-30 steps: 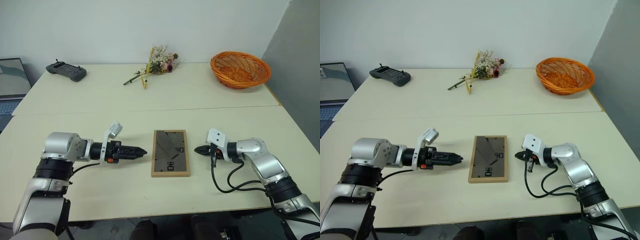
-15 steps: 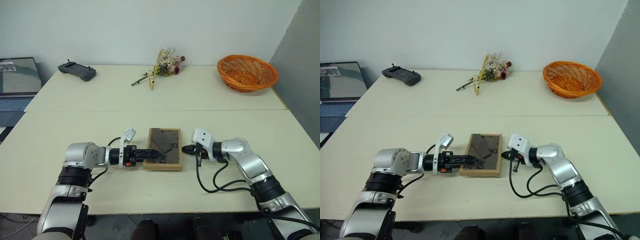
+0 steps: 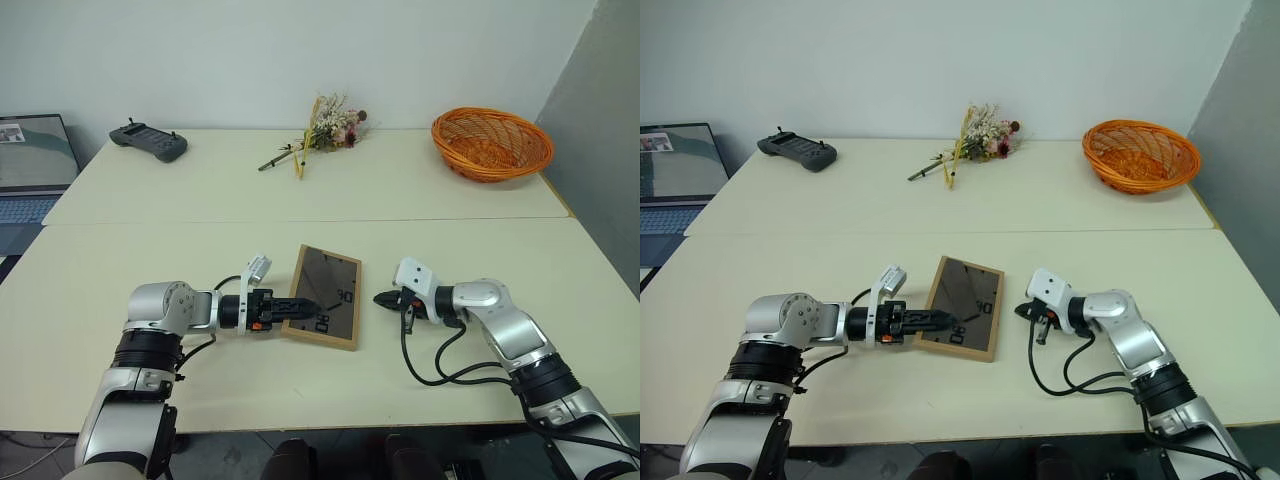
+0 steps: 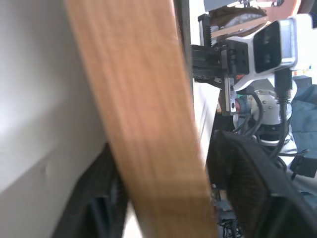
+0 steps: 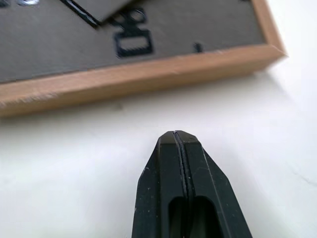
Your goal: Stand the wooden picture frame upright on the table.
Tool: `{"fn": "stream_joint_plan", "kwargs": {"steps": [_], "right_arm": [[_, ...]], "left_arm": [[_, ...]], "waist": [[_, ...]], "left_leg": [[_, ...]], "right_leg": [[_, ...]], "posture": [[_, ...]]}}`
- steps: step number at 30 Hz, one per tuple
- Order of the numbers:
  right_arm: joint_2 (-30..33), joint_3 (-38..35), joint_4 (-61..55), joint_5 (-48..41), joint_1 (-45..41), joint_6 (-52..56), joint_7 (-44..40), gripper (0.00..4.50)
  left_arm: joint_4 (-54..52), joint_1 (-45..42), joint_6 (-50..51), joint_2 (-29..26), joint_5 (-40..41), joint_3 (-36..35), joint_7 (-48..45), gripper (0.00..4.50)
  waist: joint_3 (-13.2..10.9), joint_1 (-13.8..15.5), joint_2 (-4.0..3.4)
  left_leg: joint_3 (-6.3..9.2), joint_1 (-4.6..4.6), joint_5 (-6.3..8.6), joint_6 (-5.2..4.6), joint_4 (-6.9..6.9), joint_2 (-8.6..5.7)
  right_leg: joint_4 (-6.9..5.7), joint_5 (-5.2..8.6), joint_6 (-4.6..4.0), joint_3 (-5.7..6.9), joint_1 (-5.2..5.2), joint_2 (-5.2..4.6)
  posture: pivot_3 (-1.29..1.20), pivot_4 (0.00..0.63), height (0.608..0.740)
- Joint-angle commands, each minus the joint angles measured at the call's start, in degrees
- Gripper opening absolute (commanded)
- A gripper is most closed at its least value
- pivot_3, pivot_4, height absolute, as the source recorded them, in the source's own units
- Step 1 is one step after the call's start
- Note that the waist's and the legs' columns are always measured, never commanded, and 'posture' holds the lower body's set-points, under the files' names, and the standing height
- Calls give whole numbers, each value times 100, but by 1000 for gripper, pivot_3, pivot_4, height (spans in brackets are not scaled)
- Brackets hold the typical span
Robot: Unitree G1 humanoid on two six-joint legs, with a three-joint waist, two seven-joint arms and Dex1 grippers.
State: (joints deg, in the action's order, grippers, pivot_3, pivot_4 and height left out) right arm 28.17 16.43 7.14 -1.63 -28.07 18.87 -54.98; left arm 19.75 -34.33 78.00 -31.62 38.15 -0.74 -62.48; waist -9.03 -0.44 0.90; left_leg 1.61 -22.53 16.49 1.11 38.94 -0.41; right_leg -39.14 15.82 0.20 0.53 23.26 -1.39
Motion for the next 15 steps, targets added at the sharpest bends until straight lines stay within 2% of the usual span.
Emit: {"fn": "stream_joint_plan", "kwargs": {"steps": [1,2,4,7,12,15], "right_arm": [[160,-282,-83,-157,-115,-17,-73,0],[221,-338,-70,-177,-163,-4,-100,0],[308,-571,-65,-382,-372,256,-170,0],[345,-953,-284,-1037,-765,1129,-397,460],[209,-1537,-430,-2202,-1666,2753,-548,1689],[-73,-1701,-362,-2542,-2057,3195,-294,2308]], "left_arm": [[-438,56,121,24,270,-281,158,1544],[-468,40,148,51,304,-349,224,1318],[-429,-86,263,172,429,-636,420,1276],[-515,-193,319,342,584,-983,671,1276],[-815,-307,221,634,825,-1512,1109,1276],[-980,-293,93,787,890,-1665,1327,1276]], "waist": [[-1,-2,1],[-1,4,1],[-1,2,1],[-6,0,2],[-6,0,2],[-6,-1,2]], "left_leg": [[0,-1,0,0,0,0],[0,-2,0,0,0,0],[0,-3,0,0,0,0],[0,-8,0,0,1,0],[2,-9,0,1,0,4],[2,-13,-1,2,-1,4]], "right_leg": [[1,0,0,-1,0,0],[1,0,0,-1,0,0],[2,0,0,1,0,-1],[1,0,0,1,5,-1],[5,0,-1,3,5,0],[8,-1,-1,0,8,0]], "posture": [[0,150,740],[0,150,740],[0,150,740],[0,150,740],[0,150,740],[0,150,740]]}}
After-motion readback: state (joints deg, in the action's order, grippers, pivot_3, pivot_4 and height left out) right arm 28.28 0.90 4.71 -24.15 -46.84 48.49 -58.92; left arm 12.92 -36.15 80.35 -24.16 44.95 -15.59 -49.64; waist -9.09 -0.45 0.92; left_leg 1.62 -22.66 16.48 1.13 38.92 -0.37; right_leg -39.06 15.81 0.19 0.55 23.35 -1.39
